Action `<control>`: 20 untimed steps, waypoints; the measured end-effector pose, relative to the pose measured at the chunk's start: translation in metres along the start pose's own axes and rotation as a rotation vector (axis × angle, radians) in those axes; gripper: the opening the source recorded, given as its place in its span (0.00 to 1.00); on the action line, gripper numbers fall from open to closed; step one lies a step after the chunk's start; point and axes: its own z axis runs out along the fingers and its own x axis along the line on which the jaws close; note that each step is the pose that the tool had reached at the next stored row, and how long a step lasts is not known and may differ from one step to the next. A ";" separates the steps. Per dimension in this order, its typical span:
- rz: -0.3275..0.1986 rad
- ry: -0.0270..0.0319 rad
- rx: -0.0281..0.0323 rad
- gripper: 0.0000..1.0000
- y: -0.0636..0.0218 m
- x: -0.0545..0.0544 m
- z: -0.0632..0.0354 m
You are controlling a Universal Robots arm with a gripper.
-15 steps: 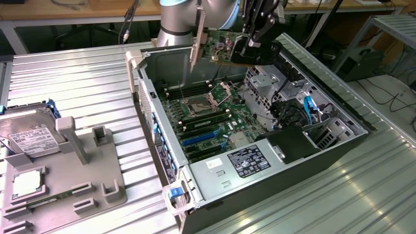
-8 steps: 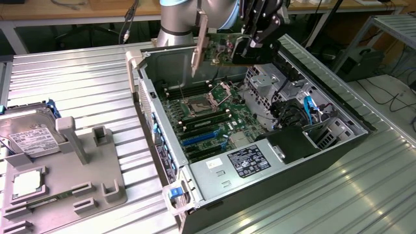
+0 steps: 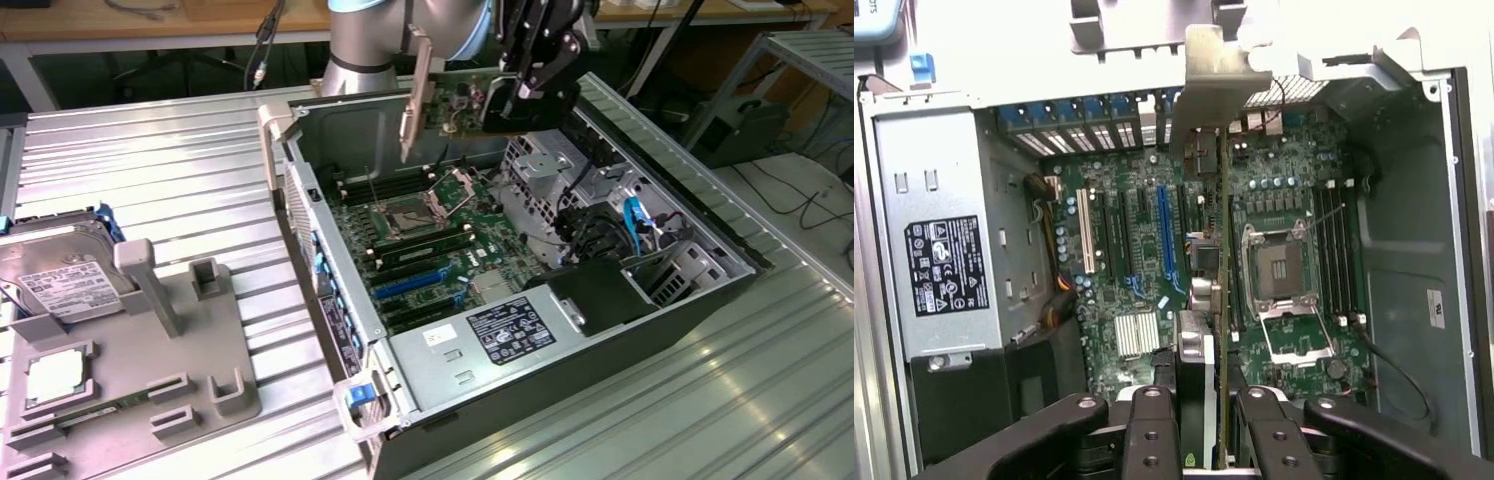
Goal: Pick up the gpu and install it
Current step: 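Insert the gpu into the slot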
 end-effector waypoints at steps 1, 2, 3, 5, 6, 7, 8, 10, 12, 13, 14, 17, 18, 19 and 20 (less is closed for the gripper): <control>0.000 -0.0010 0.0103 0.28 0.0000 0.000 0.0001; -0.001 -0.0021 0.0211 0.28 0.0000 0.000 0.0004; -0.001 -0.0030 0.0289 0.28 0.0000 0.000 0.0007; -0.003 -0.0041 0.0388 0.28 -0.0001 0.000 0.0012; -0.004 -0.0054 0.0402 0.28 -0.0001 0.000 0.0016; -0.006 -0.0066 0.0412 0.28 -0.0001 0.000 0.0020; -0.011 -0.0075 0.0451 0.28 0.0000 0.000 0.0027; -0.020 -0.0080 0.0507 0.28 0.0000 -0.001 0.0036; -0.033 -0.0082 0.0558 0.28 -0.0001 -0.001 0.0048; -0.042 -0.0083 0.0576 0.28 -0.0001 -0.001 0.0055; -0.051 -0.0083 0.0586 0.28 0.0000 -0.002 0.0064; -0.093 -0.0082 0.0581 0.28 0.0000 -0.003 0.0104; -0.094 -0.0082 0.0580 0.28 0.0003 -0.003 0.0108; -0.095 -0.0081 0.0579 0.28 0.0004 -0.003 0.0113; -0.094 -0.0082 0.0576 0.28 0.0003 -0.003 0.0118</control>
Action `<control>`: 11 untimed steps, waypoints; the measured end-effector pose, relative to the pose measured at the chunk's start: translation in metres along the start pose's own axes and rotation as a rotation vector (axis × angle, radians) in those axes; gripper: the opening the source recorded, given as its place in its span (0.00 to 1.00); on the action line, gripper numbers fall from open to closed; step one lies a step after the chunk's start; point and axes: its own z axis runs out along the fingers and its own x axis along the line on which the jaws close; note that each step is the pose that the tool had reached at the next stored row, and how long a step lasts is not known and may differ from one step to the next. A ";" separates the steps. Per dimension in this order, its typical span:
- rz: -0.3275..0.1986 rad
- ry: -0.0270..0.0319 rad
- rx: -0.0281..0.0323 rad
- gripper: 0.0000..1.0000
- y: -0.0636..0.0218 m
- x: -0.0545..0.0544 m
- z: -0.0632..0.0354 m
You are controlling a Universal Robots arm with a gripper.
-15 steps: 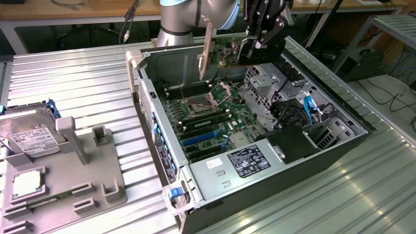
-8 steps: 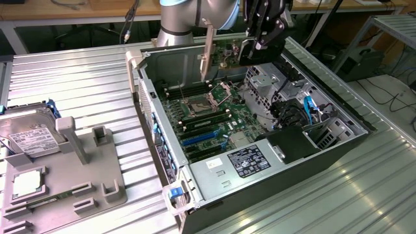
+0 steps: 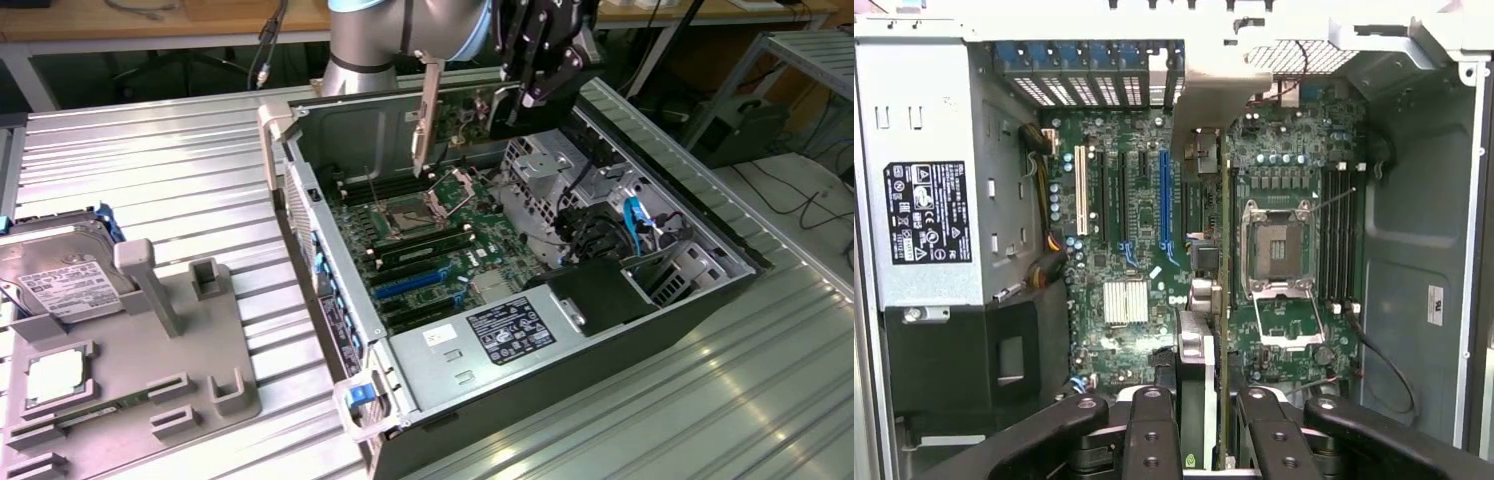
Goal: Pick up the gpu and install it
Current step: 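Insert the gpu into the slot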
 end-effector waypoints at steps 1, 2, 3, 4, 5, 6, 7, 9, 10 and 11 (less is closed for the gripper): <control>0.005 0.0001 -0.0001 0.28 0.0000 0.000 0.0004; 0.011 0.0003 0.0000 0.28 0.0000 0.000 0.0008; 0.017 0.0004 0.0001 0.28 0.0000 0.000 0.0011; 0.021 0.0005 -0.0002 0.28 0.0001 0.000 0.0015; 0.021 0.0006 -0.0008 0.28 0.0001 0.000 0.0018; 0.021 0.0006 -0.0013 0.28 0.0003 0.000 0.0022; 0.022 0.0006 -0.0016 0.28 0.0006 0.000 0.0026; 0.022 0.0005 -0.0020 0.28 0.0026 0.000 0.0036; 0.022 0.0004 -0.0025 0.28 0.0033 0.000 0.0041; 0.022 0.0003 -0.0031 0.28 0.0034 0.000 0.0043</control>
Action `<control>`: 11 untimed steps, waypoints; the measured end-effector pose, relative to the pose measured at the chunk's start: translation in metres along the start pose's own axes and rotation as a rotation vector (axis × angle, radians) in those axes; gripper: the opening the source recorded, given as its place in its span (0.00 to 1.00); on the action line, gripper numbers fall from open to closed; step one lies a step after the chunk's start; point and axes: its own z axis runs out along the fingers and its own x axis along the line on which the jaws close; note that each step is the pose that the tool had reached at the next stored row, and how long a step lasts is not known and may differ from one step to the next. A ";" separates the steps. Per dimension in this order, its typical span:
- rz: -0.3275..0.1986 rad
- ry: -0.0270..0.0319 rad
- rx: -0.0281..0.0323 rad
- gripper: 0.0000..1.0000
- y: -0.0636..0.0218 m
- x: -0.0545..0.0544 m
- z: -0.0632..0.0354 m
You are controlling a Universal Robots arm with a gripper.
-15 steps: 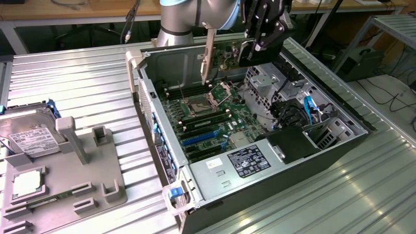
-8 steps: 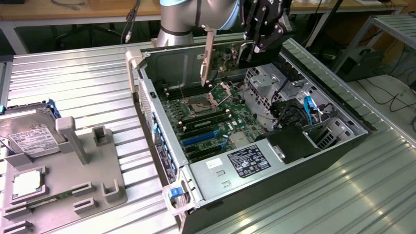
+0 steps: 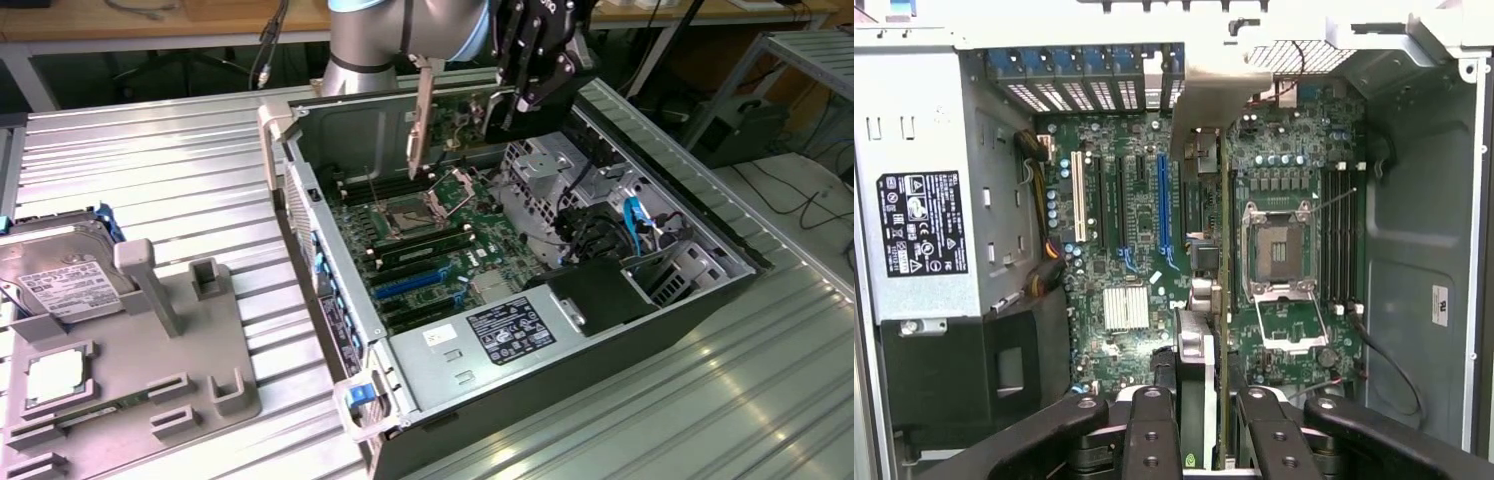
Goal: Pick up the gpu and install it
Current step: 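Insert the gpu into the slot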
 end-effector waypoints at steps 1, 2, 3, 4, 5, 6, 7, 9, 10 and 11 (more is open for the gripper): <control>0.000 0.0000 -0.0015 0.28 0.0001 0.000 0.0003; 0.000 0.0000 -0.0029 0.28 0.0002 0.000 0.0006; 0.000 0.0001 -0.0045 0.28 0.0002 0.000 0.0008; 0.000 0.0001 -0.0060 0.28 0.0003 0.000 0.0011; 0.000 0.0001 -0.0076 0.28 0.0003 0.000 0.0014; 0.000 0.0002 -0.0091 0.28 0.0003 0.000 0.0016; 0.000 0.0003 -0.0106 0.28 0.0003 0.000 0.0019; 0.001 0.0003 -0.0131 0.28 0.0004 0.000 0.0024; 0.001 0.0003 -0.0146 0.28 0.0004 0.000 0.0026; 0.001 0.0004 -0.0164 0.28 0.0004 0.000 0.0029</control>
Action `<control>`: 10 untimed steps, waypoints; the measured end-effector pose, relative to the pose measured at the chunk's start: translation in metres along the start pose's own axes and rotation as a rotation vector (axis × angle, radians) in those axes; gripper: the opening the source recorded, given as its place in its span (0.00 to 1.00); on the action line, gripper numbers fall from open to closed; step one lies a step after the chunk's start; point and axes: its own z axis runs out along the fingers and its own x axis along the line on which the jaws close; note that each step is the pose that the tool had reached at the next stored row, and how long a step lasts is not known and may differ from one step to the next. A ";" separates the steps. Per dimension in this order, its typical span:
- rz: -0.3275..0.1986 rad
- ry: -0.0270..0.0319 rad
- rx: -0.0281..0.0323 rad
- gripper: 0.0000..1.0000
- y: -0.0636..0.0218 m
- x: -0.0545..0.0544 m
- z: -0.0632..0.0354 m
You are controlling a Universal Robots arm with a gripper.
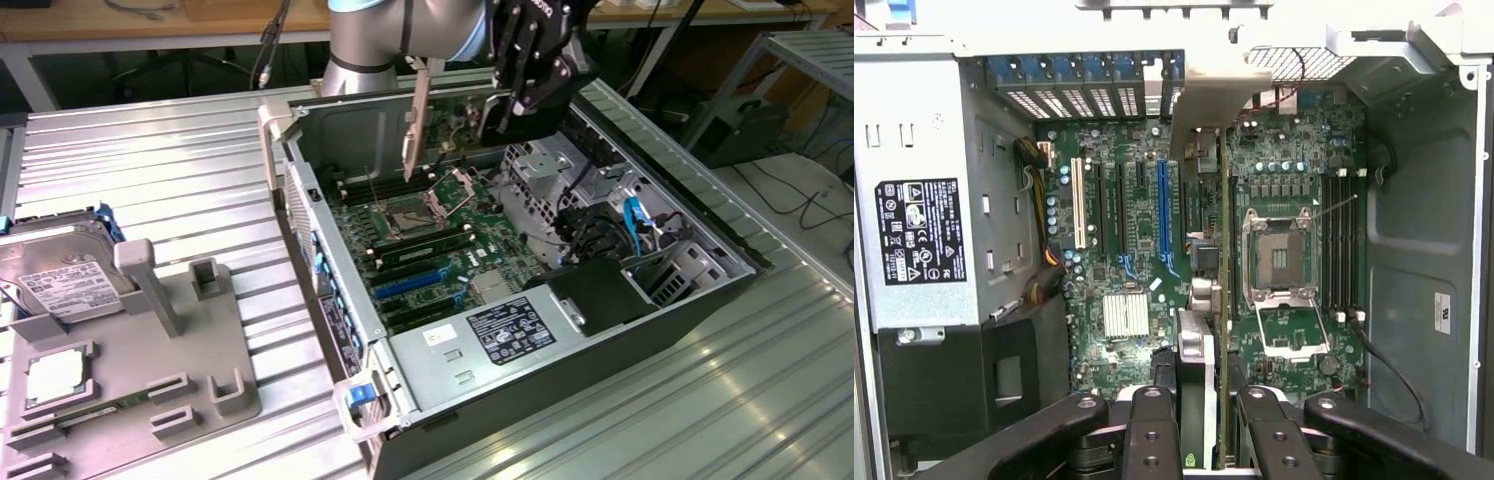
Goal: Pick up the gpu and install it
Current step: 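Insert the gpu into the slot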
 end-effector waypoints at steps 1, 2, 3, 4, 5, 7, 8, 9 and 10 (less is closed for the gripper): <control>0.000 0.0001 -0.0037 0.28 0.0000 0.000 0.0005; 0.000 0.0003 -0.0047 0.28 0.0000 0.000 0.0005; 0.000 0.0003 -0.0059 0.28 0.0000 0.000 0.0007; 0.000 0.0003 -0.0083 0.28 0.0000 0.000 0.0010; 0.000 0.0003 -0.0106 0.28 0.0000 0.000 0.0013; 0.001 0.0005 -0.0134 0.28 0.0000 0.000 0.0014; 0.001 0.0006 -0.0140 0.28 0.0001 0.000 0.0015; 0.001 0.0005 -0.0141 0.28 0.0001 0.000 0.0015; 0.001 0.0005 -0.0142 0.28 0.0000 0.000 0.0016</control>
